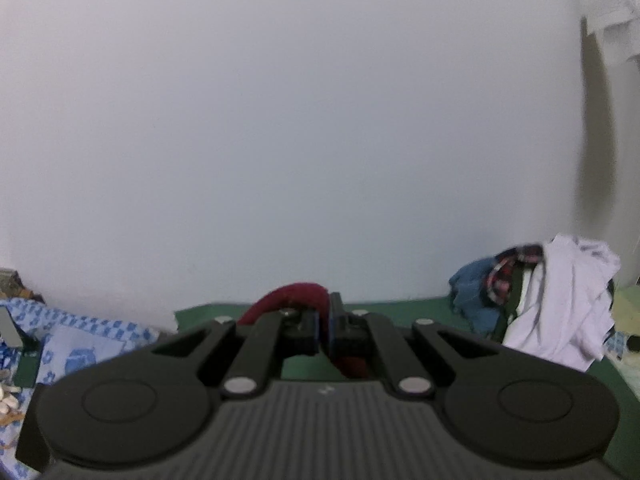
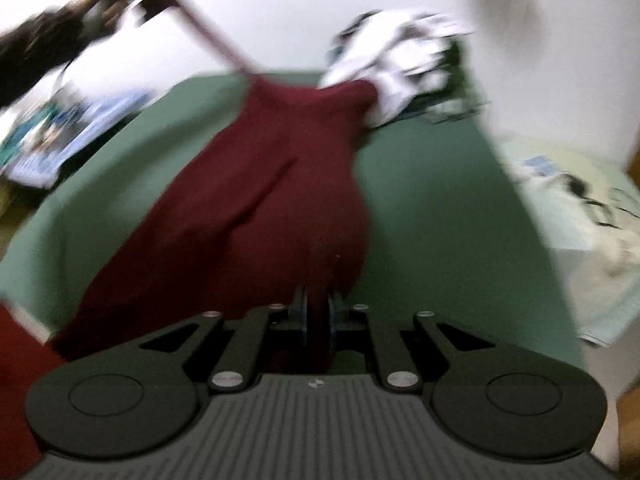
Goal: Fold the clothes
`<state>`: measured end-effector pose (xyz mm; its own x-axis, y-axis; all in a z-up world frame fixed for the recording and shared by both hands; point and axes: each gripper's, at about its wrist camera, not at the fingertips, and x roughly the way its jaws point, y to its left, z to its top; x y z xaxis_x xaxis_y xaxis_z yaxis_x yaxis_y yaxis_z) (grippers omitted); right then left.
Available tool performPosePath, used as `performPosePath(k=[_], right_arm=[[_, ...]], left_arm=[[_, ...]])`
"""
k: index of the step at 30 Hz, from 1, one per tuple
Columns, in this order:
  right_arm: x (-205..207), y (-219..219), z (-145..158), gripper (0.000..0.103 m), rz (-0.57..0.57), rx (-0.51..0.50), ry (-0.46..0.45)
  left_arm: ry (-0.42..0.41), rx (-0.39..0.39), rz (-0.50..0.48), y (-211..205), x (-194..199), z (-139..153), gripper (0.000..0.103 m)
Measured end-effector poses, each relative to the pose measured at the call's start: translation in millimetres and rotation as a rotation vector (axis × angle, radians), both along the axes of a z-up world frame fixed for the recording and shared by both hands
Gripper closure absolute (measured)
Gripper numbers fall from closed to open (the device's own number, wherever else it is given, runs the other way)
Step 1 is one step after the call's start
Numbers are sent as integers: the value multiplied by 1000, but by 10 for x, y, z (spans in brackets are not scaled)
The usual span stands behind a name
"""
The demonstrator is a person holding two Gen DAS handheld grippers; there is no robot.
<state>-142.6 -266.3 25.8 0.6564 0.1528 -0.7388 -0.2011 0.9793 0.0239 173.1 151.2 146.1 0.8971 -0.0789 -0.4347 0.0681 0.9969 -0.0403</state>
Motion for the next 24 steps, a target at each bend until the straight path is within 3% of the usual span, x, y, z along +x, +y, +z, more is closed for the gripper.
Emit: performPosePath(k=[4, 6, 10, 14, 16, 20, 24], right_arm=[[93, 297, -300, 90, 140, 108, 149], [71, 307, -306, 90, 166, 161, 173], [110, 30, -118, 89, 52, 198, 78], [239, -26, -183, 86, -60, 176, 13], [368, 54, -365, 86, -93, 159, 38], [518, 64, -511, 96, -116, 109, 83], [775, -39, -323, 84, -150, 129, 14]], left_arm=[[47, 13, 42, 109, 30, -208, 102], [66, 18, 69, 189, 44, -291, 102], [78, 6, 77, 264, 52, -326, 102], [63, 21, 41, 166, -58, -339, 102], [46, 25, 36, 133, -117, -332, 102], [28, 25, 52, 213, -223, -267, 102], [20, 21, 74, 290, -326, -252, 102]])
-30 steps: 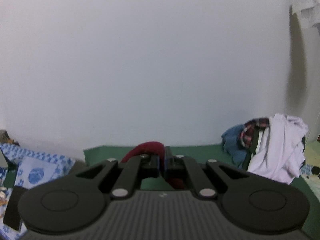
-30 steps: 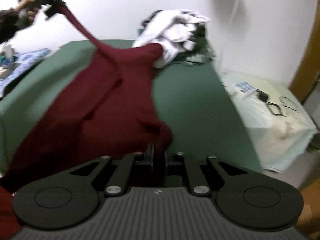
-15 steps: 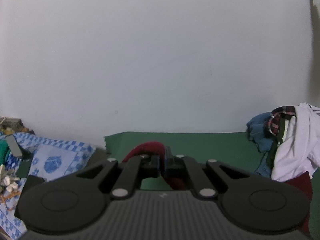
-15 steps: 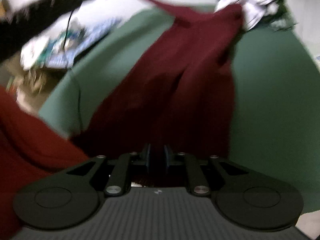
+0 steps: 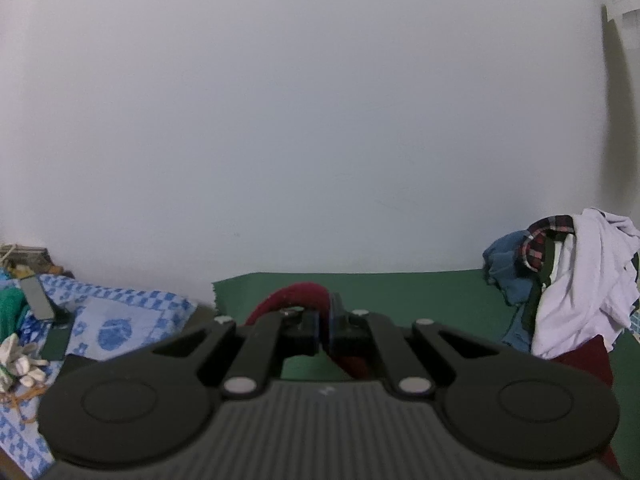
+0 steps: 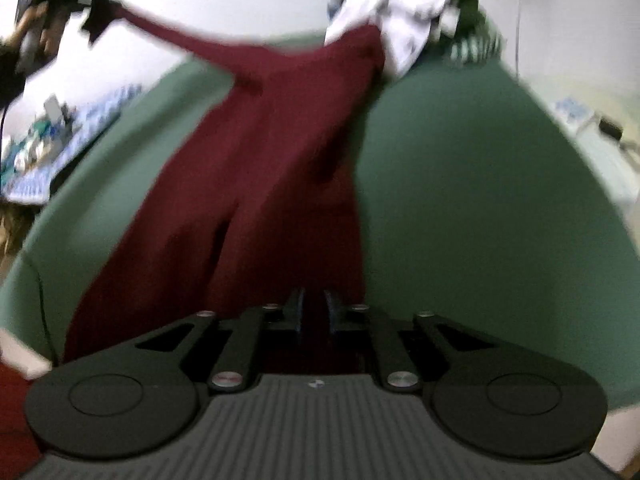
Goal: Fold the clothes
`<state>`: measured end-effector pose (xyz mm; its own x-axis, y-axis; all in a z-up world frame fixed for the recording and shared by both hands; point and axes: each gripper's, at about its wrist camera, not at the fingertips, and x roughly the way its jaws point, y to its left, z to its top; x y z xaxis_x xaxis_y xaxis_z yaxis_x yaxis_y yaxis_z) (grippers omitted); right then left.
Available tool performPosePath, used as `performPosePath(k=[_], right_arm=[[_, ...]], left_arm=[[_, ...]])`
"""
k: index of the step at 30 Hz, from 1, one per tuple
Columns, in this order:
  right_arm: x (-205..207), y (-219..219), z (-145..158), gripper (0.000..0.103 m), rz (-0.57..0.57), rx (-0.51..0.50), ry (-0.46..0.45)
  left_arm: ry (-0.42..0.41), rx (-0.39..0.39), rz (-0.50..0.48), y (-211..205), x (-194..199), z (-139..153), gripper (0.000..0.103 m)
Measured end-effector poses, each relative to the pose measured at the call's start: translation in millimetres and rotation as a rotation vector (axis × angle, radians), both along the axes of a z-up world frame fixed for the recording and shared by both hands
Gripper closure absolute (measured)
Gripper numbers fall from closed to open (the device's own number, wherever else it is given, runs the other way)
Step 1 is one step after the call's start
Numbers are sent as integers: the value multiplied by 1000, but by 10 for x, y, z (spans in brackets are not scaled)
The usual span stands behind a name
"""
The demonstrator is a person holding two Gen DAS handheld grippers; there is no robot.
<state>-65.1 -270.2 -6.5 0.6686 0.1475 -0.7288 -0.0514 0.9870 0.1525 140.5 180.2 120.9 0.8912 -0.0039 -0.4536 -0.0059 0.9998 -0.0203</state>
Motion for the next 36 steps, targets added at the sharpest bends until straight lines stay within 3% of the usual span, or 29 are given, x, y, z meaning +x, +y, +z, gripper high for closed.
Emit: performPosePath(k=[2, 6, 8, 14, 15, 16, 17, 20, 22, 25, 29, 31, 32, 34, 36], right_arm=[[247, -103, 79, 76, -39, 16, -43], [972, -336, 83, 75, -83, 116, -86], [1384, -426, 61, 66, -104, 131, -105], [2483, -754, -186, 61, -178, 219, -53], [2634, -788, -242, 64, -192, 239, -34], [2778, -824, -292, 83, -185, 266, -9], [2867, -849, -304, 92, -175, 279, 4], [2987, -870, -118, 93, -143, 214, -84], [3078, -828, -83, 93, -118, 127, -93], [3145, -768, -208, 88, -25, 53, -58], [2841, -891, -10, 70, -28, -20, -122], [2542, -956, 141, 70, 9, 1, -178], [2391, -972, 185, 70, 66, 59, -175], [2145, -939, 130, 71, 213, 220, -80], [1953, -829, -65, 71, 299, 289, 43]], left_arm=[[6, 1, 14, 9, -30, -27, 102], [25, 10, 54, -6, -85, -106, 102], [37, 3, 74, -14, -130, -129, 102], [67, 49, 117, -206, -191, -199, 102], [69, 51, 126, -221, -216, -197, 102], [71, 52, 135, -237, -241, -196, 102], [72, 54, 144, -252, -266, -194, 102], [65, 53, 183, -290, -339, -203, 102], [65, 45, 203, -309, -395, -209, 102], [83, 44, 223, -367, -417, -267, 102], [88, 43, 228, -462, -483, -296, 102], [80, 38, 226, -506, -524, -276, 102], [73, 43, 224, -543, -535, -256, 102], [61, 52, 220, -617, -556, -217, 102], [51, 68, 211, -698, -560, -182, 102]])
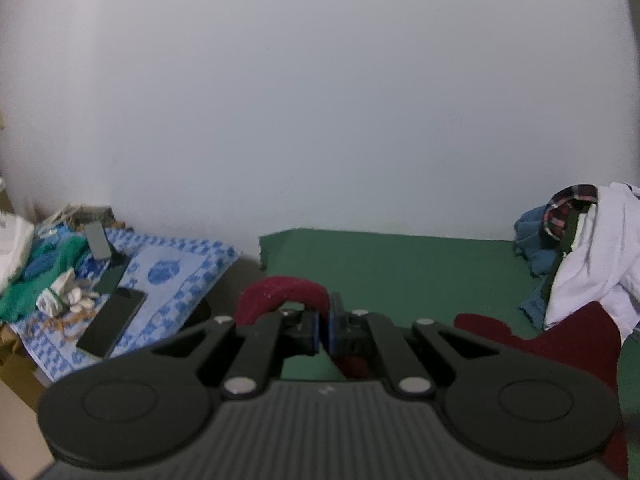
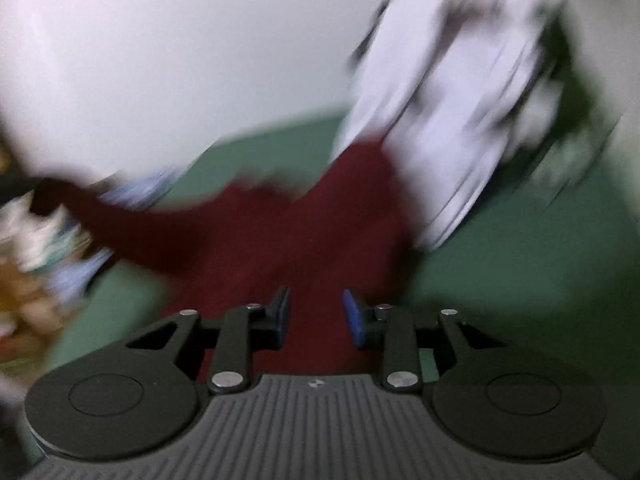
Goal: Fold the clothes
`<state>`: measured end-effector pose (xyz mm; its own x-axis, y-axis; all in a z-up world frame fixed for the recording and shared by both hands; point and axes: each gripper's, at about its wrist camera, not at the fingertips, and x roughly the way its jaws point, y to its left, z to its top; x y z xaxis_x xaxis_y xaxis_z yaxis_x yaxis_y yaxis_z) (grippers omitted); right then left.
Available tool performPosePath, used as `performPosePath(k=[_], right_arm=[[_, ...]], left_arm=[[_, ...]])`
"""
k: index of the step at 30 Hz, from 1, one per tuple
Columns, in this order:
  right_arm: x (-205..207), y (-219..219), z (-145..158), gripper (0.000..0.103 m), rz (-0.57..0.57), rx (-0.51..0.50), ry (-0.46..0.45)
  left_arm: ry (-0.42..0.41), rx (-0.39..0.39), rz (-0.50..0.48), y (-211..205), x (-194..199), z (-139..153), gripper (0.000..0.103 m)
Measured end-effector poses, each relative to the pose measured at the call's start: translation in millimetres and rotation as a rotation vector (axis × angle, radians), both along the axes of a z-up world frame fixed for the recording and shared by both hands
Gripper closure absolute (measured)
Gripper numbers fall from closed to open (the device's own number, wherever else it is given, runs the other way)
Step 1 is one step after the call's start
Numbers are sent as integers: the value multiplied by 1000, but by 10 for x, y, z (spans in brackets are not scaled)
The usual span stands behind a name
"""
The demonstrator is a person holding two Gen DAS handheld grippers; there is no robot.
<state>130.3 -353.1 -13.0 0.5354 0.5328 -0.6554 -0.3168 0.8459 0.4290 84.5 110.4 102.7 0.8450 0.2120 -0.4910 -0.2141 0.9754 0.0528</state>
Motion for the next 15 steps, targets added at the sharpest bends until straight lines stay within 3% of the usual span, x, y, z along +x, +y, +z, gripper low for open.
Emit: performPosePath(k=[2, 4, 5, 7, 9, 11, 13, 15], right_arm=[[-174, 110, -196, 81, 66, -4, 76], [-351, 145, -234, 94, 44, -83, -3], [-435, 147, -216, 91, 25, -102, -29], [-612, 128, -133, 85, 22, -41, -46], [-807, 188, -100, 85, 67, 18, -37], [-901, 329, -193, 86, 95, -43, 1], [-987, 422, -236, 94, 76, -137, -33], [-1005, 382, -126, 91, 4, -124, -20]], left_arm=[[-7, 7, -19, -74, -21, 42, 102], [-15, 7, -53, -145, -77, 83, 102], [-20, 8, -73, -182, -114, 101, 102], [-30, 19, -130, -278, -206, 116, 102], [-41, 38, -196, -391, -308, 112, 102], [-41, 60, -255, -493, -374, 58, 102], [-37, 74, -317, -588, -445, -13, 102], [-23, 72, -390, -674, -536, -95, 102]])
